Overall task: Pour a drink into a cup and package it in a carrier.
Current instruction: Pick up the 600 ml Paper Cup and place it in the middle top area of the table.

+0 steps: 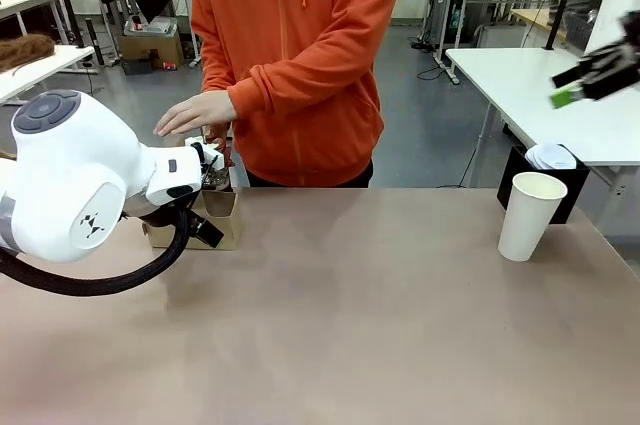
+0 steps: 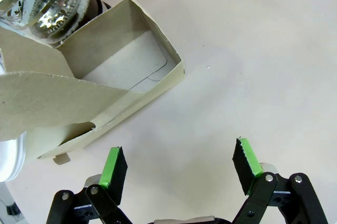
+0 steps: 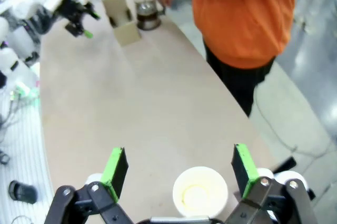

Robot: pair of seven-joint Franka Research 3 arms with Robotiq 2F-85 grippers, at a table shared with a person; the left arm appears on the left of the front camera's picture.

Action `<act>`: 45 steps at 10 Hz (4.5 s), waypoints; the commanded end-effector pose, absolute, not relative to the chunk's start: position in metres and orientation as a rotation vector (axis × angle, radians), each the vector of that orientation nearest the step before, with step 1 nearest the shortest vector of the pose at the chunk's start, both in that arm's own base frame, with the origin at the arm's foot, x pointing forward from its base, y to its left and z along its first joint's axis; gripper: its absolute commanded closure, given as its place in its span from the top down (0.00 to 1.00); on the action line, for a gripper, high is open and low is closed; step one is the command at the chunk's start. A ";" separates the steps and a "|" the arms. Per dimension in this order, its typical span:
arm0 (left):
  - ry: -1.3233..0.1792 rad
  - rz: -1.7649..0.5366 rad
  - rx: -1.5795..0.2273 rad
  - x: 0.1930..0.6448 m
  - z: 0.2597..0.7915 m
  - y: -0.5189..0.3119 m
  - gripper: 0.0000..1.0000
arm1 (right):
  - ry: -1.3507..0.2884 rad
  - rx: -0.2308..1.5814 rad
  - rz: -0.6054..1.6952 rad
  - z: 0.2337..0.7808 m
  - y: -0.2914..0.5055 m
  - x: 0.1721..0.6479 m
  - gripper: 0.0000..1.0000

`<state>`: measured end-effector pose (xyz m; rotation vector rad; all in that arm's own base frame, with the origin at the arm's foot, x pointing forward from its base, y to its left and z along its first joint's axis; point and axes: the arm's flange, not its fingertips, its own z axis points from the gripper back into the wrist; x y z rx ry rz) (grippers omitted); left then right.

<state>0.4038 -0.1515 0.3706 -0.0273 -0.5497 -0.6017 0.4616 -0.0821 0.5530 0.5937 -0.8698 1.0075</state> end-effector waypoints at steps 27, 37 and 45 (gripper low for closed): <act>-0.550 -0.602 -0.028 0.404 0.371 -0.151 1.00 | -1.406 0.950 0.805 0.246 -0.150 0.461 1.00; -0.550 -0.602 -0.028 0.404 0.371 -0.151 1.00 | -1.354 0.947 0.754 0.233 -0.095 0.488 1.00; -0.550 -0.602 -0.028 0.404 0.371 -0.151 1.00 | -1.338 0.973 0.798 0.226 -0.090 0.487 0.82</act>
